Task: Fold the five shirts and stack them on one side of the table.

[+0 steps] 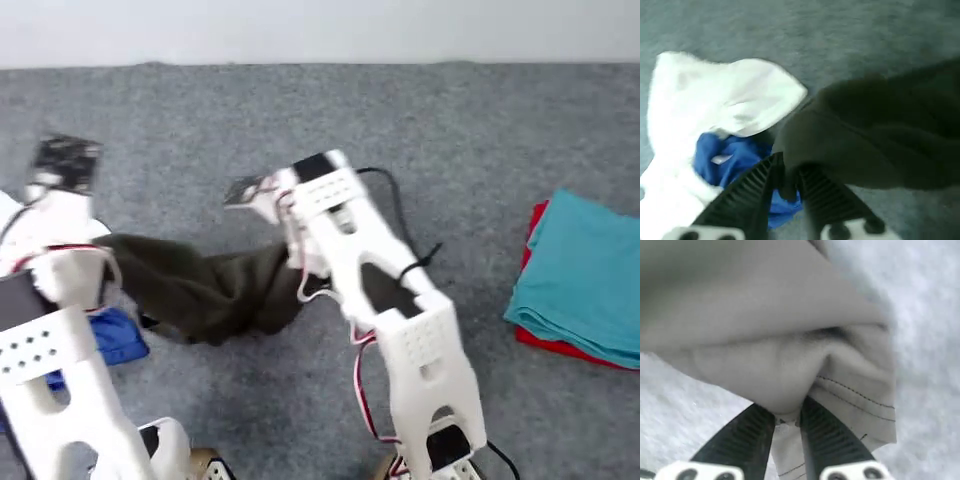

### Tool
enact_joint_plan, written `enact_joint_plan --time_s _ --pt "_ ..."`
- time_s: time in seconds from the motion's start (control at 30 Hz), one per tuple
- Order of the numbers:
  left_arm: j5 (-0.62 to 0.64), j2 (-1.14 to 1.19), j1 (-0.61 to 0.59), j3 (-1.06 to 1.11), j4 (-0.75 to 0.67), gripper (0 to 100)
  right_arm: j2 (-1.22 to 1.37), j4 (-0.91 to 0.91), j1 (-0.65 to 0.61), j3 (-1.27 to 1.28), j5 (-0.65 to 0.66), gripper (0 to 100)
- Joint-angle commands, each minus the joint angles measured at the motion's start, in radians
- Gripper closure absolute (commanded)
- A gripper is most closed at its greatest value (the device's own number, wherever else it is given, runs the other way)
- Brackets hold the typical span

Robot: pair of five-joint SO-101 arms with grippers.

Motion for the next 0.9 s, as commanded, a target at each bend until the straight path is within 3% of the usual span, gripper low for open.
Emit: enact_joint_plan --time_s 0.0,0.13,0.3,0.53,0.87 --pt "-0.003 0.0 0.126 -0.035 0.02 98 -0.016 0.005 0.117 -0.043 0.075 98.7" --pt "-0.003 0.0 0.143 0.044 -0.057 98 -0.033 0.044 0.145 -0.055 0.084 96.1" --pt "-0.003 0.0 0.077 0.176 -0.189 98 -0.13 0.151 0.082 -0.123 -0.025 79.9" --pt "-0.003 0.0 -0.018 0.283 -0.305 98 -0.309 0.153 0.001 0.021 -0.043 81.9" --pt "-0.003 0.0 -0.031 0.312 -0.331 98 -0.414 0.12 -0.163 0.368 -0.104 83.7"
